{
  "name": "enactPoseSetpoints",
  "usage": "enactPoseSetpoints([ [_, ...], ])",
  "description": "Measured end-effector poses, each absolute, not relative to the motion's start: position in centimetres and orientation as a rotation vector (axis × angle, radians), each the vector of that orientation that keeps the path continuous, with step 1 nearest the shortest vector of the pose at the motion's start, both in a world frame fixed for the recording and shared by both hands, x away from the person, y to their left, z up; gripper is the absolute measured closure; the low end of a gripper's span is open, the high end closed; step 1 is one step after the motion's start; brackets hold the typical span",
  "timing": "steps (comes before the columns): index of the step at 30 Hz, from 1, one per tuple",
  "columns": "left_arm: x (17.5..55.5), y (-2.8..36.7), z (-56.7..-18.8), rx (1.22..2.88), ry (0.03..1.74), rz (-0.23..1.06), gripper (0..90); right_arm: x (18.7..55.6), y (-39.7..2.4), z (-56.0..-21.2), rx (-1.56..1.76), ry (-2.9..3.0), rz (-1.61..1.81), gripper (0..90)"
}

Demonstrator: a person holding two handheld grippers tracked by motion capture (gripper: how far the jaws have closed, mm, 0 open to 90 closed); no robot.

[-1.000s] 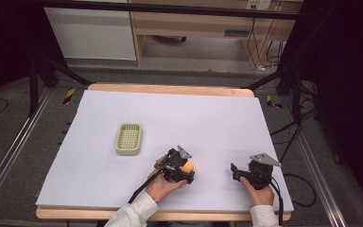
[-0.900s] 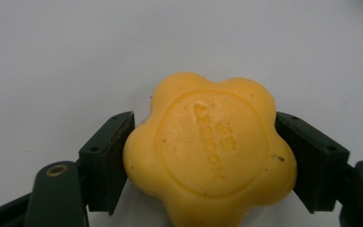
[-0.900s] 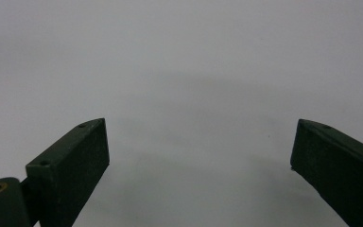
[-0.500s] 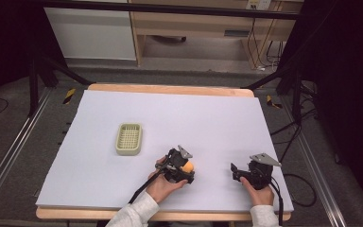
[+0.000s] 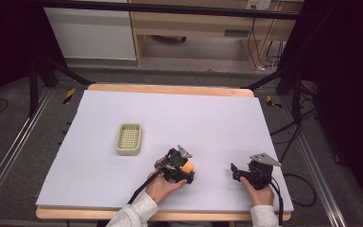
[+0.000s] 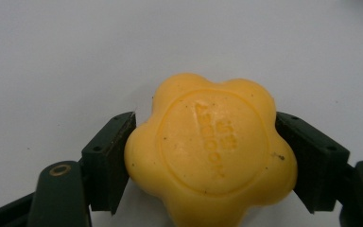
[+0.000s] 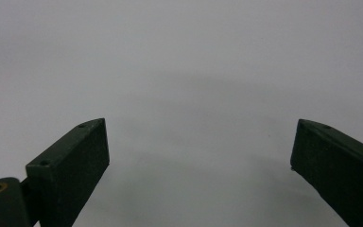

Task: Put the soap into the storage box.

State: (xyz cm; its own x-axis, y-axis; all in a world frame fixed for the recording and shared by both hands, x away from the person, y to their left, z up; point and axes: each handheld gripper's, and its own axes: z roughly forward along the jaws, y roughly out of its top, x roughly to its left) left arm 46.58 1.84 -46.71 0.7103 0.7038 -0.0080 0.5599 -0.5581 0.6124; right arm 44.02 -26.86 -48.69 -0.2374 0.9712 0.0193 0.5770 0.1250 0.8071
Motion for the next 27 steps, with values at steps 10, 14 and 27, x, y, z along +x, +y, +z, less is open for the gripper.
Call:
enactPoseSetpoints([
  [10,46.3,2.8,-45.5,2.327,0.933,0.315,25.1,44.0,-26.9,-48.7,1.491,1.880,0.972,5.6],
  [14,46.1,3.5,-44.7,2.320,0.924,0.329,25.1,44.0,-26.9,-48.7,1.492,1.880,0.972,5.6],
  [27,46.4,6.6,-43.2,2.292,0.945,0.356,25.1,44.0,-26.8,-48.7,1.495,1.881,0.972,5.6],
])
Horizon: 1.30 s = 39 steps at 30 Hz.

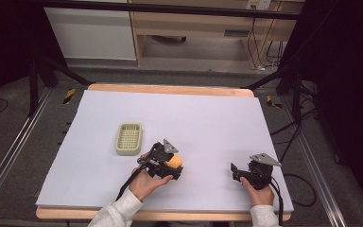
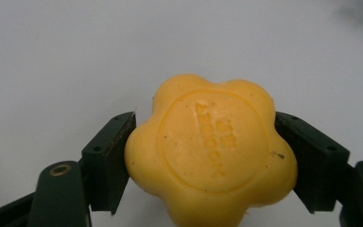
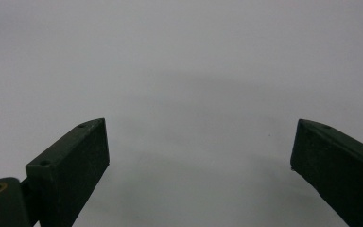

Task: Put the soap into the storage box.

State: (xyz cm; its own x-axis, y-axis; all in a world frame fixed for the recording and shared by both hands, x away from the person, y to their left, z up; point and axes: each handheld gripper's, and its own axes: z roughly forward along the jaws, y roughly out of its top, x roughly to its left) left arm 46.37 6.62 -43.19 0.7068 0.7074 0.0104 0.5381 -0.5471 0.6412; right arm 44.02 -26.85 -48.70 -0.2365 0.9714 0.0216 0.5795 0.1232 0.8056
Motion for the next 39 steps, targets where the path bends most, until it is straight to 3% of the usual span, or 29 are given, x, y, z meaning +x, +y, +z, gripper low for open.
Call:
enactPoseSetpoints([
  [10,46.8,10.6,-41.8,2.233,1.001,0.383,25.1,44.1,-26.9,-48.7,1.490,1.883,0.968,5.6],
  [39,49.0,15.5,-40.1,2.142,1.129,0.437,25.1,44.1,-26.9,-48.7,1.495,1.888,0.966,5.6],
])
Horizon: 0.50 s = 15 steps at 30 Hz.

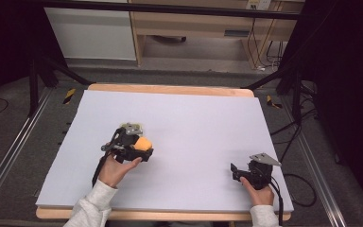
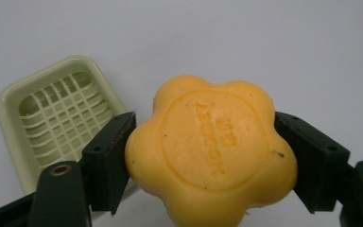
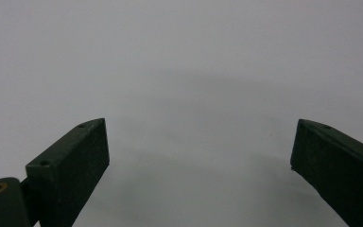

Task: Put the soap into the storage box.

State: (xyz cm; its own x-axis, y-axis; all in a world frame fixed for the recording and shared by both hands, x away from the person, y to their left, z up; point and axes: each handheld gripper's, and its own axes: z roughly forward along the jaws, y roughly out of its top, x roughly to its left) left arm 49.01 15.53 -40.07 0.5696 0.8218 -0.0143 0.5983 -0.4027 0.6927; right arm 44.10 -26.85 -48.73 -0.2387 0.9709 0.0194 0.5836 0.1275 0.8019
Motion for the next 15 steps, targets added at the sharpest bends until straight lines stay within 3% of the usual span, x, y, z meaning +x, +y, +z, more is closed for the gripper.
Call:
enactPoseSetpoints([
  [15,50.7,18.4,-39.2,2.071,1.209,0.480,25.1,44.1,-26.9,-48.7,1.494,1.892,0.962,5.6],
])
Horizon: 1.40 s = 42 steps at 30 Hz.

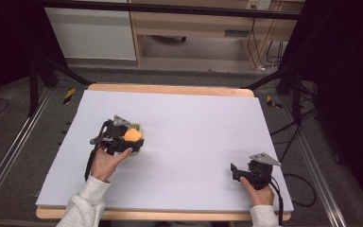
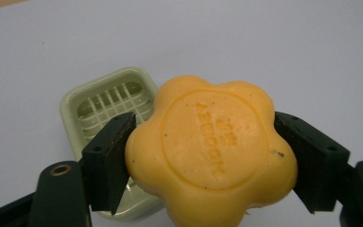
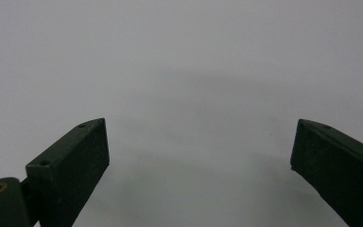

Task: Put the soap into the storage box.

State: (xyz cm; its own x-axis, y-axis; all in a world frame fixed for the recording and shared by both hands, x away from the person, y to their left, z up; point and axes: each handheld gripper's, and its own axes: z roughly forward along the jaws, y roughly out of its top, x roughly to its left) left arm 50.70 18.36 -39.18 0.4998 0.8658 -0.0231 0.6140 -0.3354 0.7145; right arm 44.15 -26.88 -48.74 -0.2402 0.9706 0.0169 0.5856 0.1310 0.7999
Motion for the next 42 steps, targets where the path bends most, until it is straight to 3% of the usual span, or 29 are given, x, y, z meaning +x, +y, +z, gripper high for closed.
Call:
enactPoseSetpoints([
  [42,55.6,20.6,-42.0,2.037,1.331,0.482,25.1,44.2,-26.9,-48.8,1.507,1.895,0.965,5.6],
])
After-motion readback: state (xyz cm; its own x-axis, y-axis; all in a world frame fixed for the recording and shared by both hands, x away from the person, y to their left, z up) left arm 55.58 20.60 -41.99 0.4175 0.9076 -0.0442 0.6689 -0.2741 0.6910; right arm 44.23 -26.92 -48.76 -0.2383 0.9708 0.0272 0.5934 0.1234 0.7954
